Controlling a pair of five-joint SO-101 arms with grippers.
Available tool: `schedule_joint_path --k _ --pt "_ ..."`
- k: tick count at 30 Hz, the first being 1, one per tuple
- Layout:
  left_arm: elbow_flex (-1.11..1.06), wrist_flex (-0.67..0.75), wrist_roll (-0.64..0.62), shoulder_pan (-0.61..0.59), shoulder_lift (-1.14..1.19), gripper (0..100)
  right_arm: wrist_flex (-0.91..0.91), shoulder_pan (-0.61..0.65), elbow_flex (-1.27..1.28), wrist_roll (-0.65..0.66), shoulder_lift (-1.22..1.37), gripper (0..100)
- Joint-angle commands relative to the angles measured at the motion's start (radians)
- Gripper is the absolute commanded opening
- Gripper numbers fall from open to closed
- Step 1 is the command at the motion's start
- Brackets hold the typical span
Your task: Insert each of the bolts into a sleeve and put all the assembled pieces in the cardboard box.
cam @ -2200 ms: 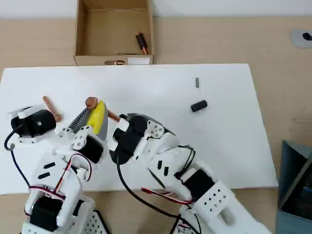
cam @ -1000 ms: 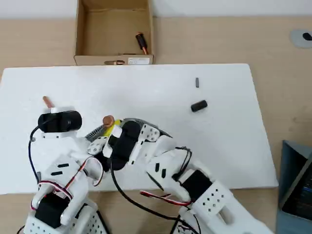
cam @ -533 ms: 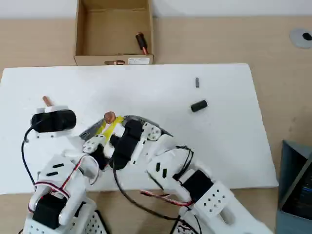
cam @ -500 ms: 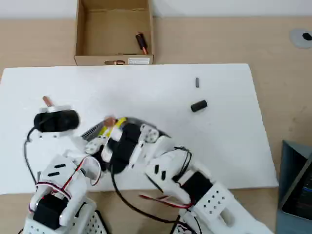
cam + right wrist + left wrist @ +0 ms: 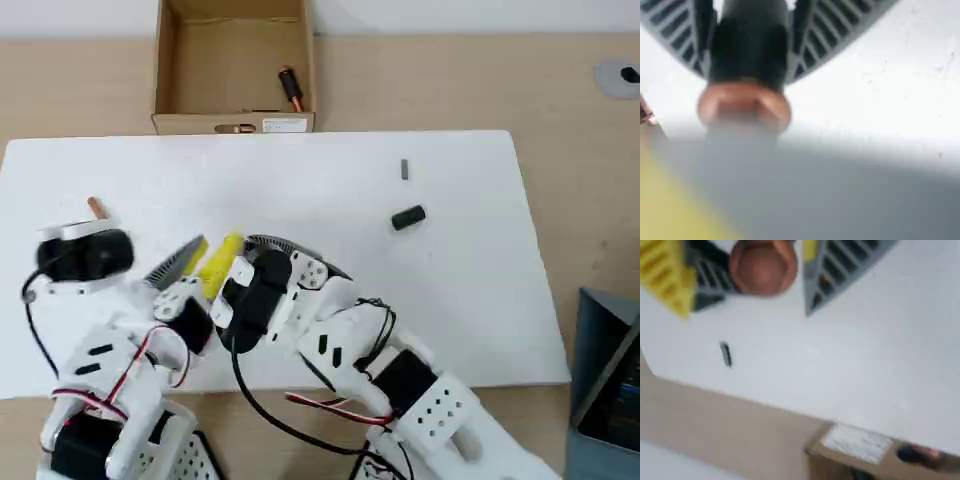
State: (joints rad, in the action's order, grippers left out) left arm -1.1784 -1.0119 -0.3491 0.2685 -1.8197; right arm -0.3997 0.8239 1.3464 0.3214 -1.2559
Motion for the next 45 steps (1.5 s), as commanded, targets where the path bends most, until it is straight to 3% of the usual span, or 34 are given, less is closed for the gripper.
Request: schedule_joint_path --k 1,5,12,18,23,30,36,45 --pt "0.052 0.000 0.052 -0.077 -0.002 0 0.023 -0.031 -0.013 -0.002 -0.018 0.9" --pt "0.043 0.000 0.133 -0.196 -0.002 0 0.023 -0.093 -0.013 -0.005 -0.018 0.9" --pt "-0.178 0.000 0.281 -0.397 -0.002 0 0.006 -0.263 -0.022 -0.184 -0.015 0.9" --pt "-0.342 -0.031 0.284 -0.427 -0.002 0 -0.218 -0.355 -0.248 -0.315 0.056 0.9" --pt "-0.414 -0.037 0.288 -0.431 -0.002 0 -0.287 -0.397 -0.512 -0.324 0.283 0.9" --pt "-0.471 -0.035 0.433 -0.433 -0.002 0 -0.284 -0.433 -0.900 -0.321 0.661 0.9" --pt "-0.471 -0.035 0.440 -0.433 -0.002 0 -0.282 -0.440 -1.303 -0.318 1.049 0.9" --pt "-0.470 -0.035 0.440 -0.433 -0.002 0 -0.285 -0.437 -1.939 -0.140 1.667 0.9"
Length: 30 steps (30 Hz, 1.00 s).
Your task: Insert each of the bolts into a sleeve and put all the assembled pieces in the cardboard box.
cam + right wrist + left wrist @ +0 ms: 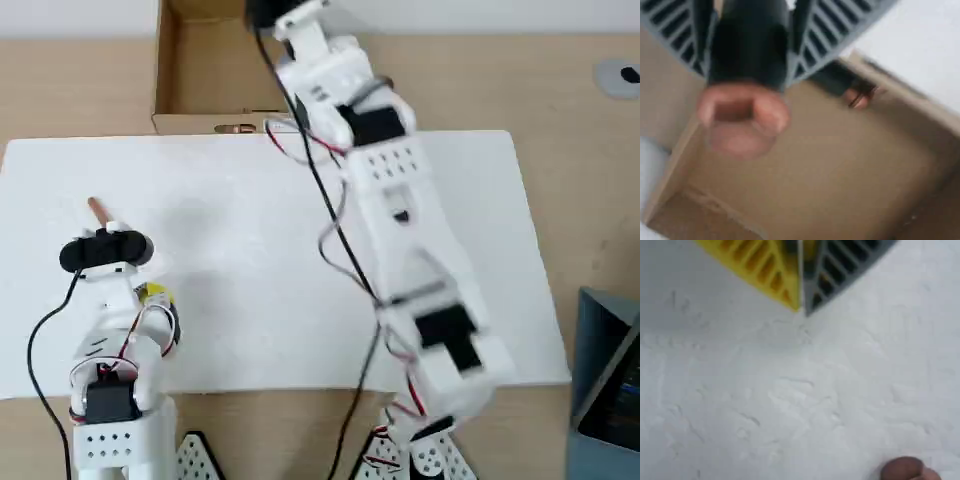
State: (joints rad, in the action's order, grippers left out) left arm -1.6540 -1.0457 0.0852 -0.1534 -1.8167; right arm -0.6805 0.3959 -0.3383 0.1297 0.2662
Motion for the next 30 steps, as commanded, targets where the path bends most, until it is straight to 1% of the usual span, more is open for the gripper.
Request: schedule_joint_path --k 1,8,14,16,19,21,30 --pt "0.006 -0.002 0.006 -0.011 -0.005 0 -0.006 -0.007 -0.323 0.074 0.211 0.9" --pt "0.006 -0.002 0.006 -0.011 -0.005 0 -0.008 -0.004 -0.727 0.196 0.601 1.0" --pt "0.006 -0.002 0.006 -0.011 -0.005 0 -0.009 0.016 -0.938 0.304 0.820 1.3" --pt "0.006 -0.003 0.006 -0.011 -0.005 0 -0.009 0.021 -0.977 0.318 0.862 3.7" --pt "0.006 -0.003 0.006 -0.009 -0.005 0 -0.041 0.030 -1.003 0.324 0.894 12.3" --pt "0.006 -0.003 0.006 -0.009 -0.005 0 -0.071 0.031 -1.004 0.322 0.897 15.7" --pt "0.006 -0.003 0.006 -0.009 -0.005 0 -0.101 0.031 -1.046 0.319 0.895 14.8"
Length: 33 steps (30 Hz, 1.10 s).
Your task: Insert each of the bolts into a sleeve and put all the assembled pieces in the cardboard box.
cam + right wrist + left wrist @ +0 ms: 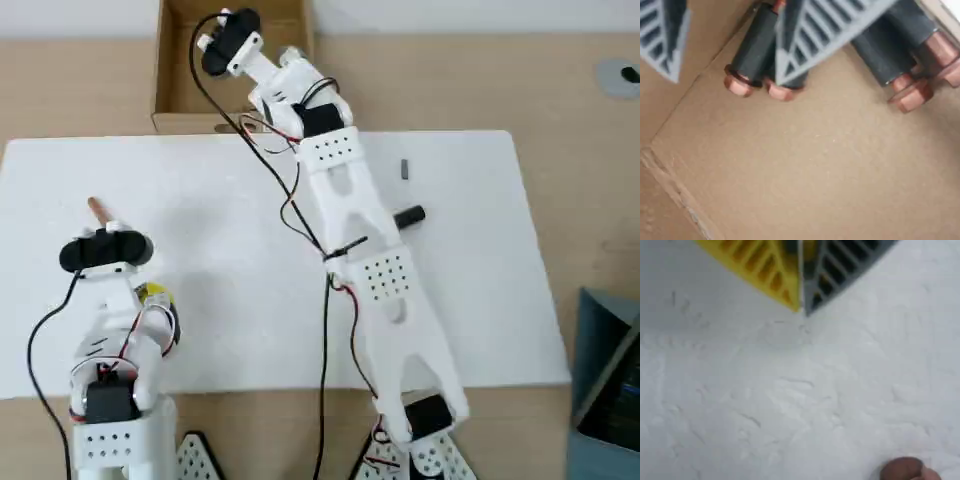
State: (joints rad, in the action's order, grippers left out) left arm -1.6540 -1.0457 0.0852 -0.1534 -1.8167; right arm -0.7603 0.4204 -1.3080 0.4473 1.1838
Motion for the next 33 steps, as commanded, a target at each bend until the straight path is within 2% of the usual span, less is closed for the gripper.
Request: schedule_joint_path --k 1,7,13,23,33 --pt "0.006 -0.003 0.006 -0.009 -0.005 0 -0.046 0.007 -0.097 0.002 -0.022 14.8" --pt "0.006 -0.003 0.006 -0.009 -0.005 0 -0.249 0.004 -0.289 -0.002 -0.021 11.8" --pt "0.006 -0.003 0.006 -0.009 -0.005 0 -0.428 0.001 -0.361 -0.002 -0.077 0.5" --pt "0.006 -0.003 0.006 -0.009 -0.005 0 -0.680 0.002 -0.360 -0.109 -0.278 0.9" --pt "0.006 -0.003 0.005 -0.011 -0.005 0 -1.011 0.001 -0.360 -0.213 -0.453 0.9"
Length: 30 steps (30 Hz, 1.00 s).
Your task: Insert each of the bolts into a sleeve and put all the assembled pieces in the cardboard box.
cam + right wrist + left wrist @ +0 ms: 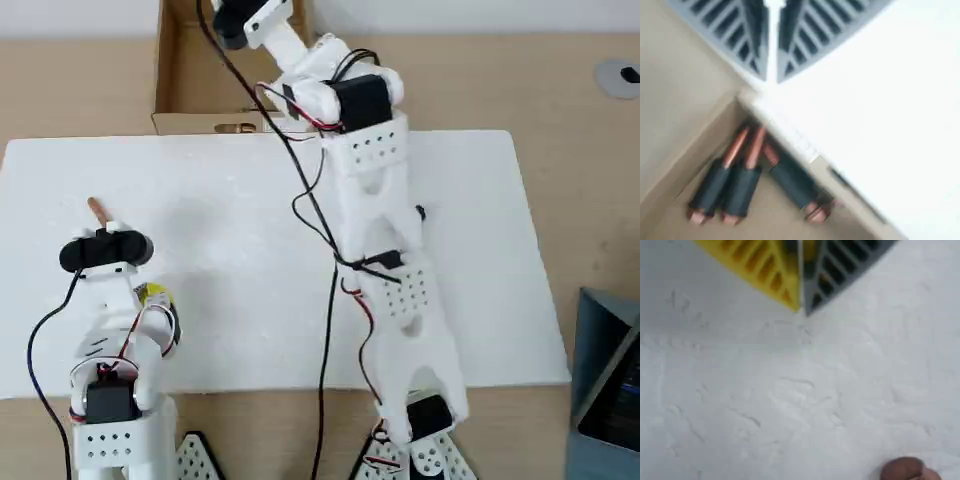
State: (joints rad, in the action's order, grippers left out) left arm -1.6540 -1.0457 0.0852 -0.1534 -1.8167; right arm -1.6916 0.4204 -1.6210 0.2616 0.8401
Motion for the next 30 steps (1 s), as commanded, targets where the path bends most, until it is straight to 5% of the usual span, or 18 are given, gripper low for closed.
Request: schedule_joint_path --k 1,8,16,30 --pt "0.006 -0.003 0.005 -0.011 -0.005 0 -0.098 0.001 -0.045 -0.037 -0.127 0.9" --pt "0.006 -0.003 0.005 -0.011 -0.005 0 -0.097 -0.056 0.001 -0.058 -0.236 0.9" --pt "0.006 -0.003 0.003 -0.011 -0.005 0 -0.097 -0.137 0.332 -0.133 -0.453 0.9" --pt "0.006 -0.003 0.002 -0.011 -0.005 0 -0.092 -0.182 1.096 -0.571 -0.785 0.9"
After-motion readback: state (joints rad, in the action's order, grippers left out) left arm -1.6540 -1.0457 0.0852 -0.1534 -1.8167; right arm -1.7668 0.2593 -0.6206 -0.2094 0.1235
